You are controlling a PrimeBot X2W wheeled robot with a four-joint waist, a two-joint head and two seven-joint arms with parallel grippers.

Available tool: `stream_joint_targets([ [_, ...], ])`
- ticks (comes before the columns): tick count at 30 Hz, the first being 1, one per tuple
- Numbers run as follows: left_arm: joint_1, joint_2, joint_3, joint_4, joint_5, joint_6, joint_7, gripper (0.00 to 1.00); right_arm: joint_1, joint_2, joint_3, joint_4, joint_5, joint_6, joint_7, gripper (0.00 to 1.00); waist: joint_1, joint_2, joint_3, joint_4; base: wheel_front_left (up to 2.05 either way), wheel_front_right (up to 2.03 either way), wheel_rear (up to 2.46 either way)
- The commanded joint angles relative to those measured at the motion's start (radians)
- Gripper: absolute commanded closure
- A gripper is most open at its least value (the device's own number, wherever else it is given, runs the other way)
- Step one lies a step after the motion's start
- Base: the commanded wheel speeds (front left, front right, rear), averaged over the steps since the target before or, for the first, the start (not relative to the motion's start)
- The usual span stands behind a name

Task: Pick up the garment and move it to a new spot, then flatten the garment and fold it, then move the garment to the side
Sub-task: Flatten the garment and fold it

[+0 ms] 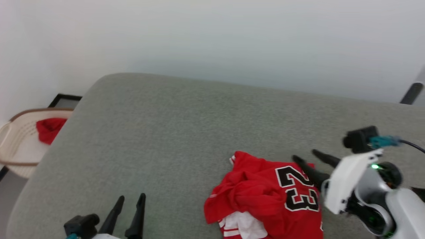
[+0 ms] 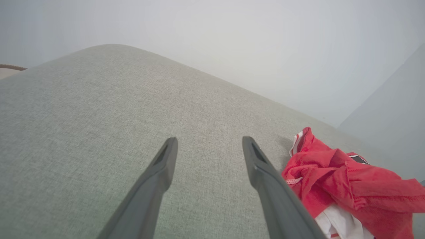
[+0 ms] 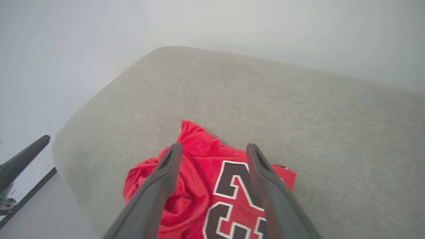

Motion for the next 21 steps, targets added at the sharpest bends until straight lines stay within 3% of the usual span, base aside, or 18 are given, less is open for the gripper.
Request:
stream_joint_targets([
  [1, 0.01, 0.004, 0.005, -0.003, 0.009, 0.004, -0.003, 0.0, 0.015, -0.01, -0.004, -0.007, -0.01, -0.001, -0.019, 0.0, 0.0, -0.0001, -0.017, -0.043, 0.0, 0.0, 0.0],
  [10, 0.042, 0.004, 0.056, -0.062, 0.079, 0.004, -0.003, 0.0, 0.135, -0.102, -0.09, -0.008, -0.044, -0.001, -0.278, 0.0, 0.0, -0.0001, -0.032, -0.134, 0.0, 0.0, 0.0],
  [21, 0.069, -0.006, 0.106, -0.077, 0.144, -0.006, -0.003, 0.0, 0.288, -0.139, -0.197, 0.039, -0.021, -0.001, -0.482, 0.0, 0.0, -0.0001, -0.054, -0.152, 0.0, 0.0, 0.0],
])
